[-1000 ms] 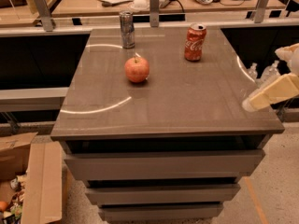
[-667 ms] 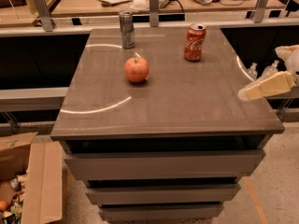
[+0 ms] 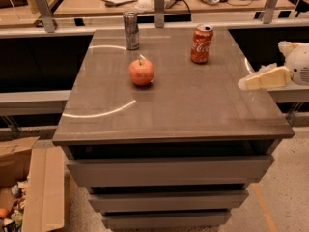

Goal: Move coke can near apple

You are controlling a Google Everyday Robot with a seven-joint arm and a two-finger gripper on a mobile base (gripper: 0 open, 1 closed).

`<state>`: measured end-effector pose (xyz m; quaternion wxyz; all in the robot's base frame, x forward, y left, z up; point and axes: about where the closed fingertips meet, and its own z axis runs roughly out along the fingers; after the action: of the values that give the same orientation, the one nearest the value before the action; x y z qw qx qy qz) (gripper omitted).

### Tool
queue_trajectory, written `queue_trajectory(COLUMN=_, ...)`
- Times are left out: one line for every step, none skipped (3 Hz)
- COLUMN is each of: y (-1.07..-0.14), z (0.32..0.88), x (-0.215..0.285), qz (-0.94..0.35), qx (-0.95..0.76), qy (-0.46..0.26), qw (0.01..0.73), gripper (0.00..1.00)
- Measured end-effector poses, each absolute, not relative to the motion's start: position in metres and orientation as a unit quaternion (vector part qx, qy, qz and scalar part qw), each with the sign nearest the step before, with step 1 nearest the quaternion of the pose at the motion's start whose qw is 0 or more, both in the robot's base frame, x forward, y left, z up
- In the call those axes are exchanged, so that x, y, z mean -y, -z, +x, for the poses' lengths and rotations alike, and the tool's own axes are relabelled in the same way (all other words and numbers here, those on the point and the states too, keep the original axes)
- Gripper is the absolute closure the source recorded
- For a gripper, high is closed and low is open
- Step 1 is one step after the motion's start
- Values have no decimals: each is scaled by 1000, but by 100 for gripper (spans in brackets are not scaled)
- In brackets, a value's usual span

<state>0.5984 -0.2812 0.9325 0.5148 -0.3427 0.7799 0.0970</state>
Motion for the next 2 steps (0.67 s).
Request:
queue_trajectory(y=-916, z=631, x=255, qz=-338, qx=-773, qy=-112, qw=524, gripper=0)
queue_trajectory(y=-898, z=660, x=235, qz=-335, qx=-768, qy=-134, qw=529, gripper=0)
